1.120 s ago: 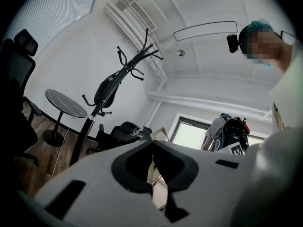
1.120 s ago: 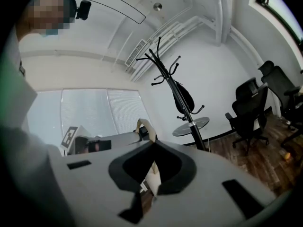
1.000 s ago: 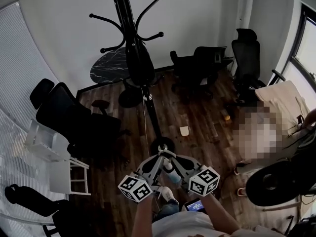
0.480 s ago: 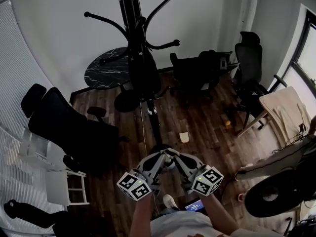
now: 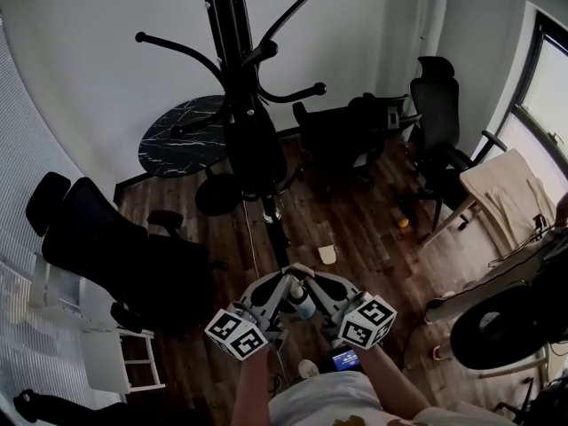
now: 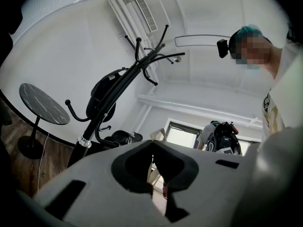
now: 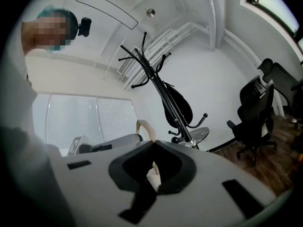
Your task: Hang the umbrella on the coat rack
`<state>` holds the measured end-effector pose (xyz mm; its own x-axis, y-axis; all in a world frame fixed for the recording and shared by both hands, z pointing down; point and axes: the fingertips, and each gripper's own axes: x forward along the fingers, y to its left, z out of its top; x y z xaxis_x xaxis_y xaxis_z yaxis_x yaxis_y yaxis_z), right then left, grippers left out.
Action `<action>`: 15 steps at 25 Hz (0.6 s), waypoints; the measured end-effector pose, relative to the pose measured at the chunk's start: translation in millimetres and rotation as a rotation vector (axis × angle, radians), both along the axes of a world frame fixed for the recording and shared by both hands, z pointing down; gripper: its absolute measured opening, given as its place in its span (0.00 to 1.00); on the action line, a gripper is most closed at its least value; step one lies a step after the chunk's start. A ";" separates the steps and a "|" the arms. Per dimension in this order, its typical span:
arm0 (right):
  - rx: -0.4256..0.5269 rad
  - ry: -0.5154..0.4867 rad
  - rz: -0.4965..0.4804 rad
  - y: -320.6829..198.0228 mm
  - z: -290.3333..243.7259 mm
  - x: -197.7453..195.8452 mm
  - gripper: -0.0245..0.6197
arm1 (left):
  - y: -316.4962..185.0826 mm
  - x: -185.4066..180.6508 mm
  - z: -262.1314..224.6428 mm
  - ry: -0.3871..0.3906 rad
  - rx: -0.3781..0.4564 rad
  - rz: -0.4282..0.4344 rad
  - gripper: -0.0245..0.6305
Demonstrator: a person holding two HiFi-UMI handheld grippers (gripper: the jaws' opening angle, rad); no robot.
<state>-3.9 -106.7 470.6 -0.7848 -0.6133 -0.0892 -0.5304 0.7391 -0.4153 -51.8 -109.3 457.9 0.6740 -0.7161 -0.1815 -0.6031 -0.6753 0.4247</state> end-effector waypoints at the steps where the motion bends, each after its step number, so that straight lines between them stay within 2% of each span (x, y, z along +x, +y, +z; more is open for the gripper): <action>1: -0.002 0.001 0.002 -1.0 -0.3 -0.3 0.06 | -0.6 0.1 -1.6 0.001 -0.004 0.000 0.07; 15: -0.014 -0.016 -0.007 -17.3 -0.1 -7.2 0.06 | -14.2 -5.0 1.1 -0.008 -0.007 -0.011 0.07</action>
<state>-11.1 -124.0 470.5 -0.7873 -0.6093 -0.0938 -0.5185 0.7368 -0.4338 -56.8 -123.4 459.0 0.6677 -0.7246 -0.1705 -0.6139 -0.6656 0.4245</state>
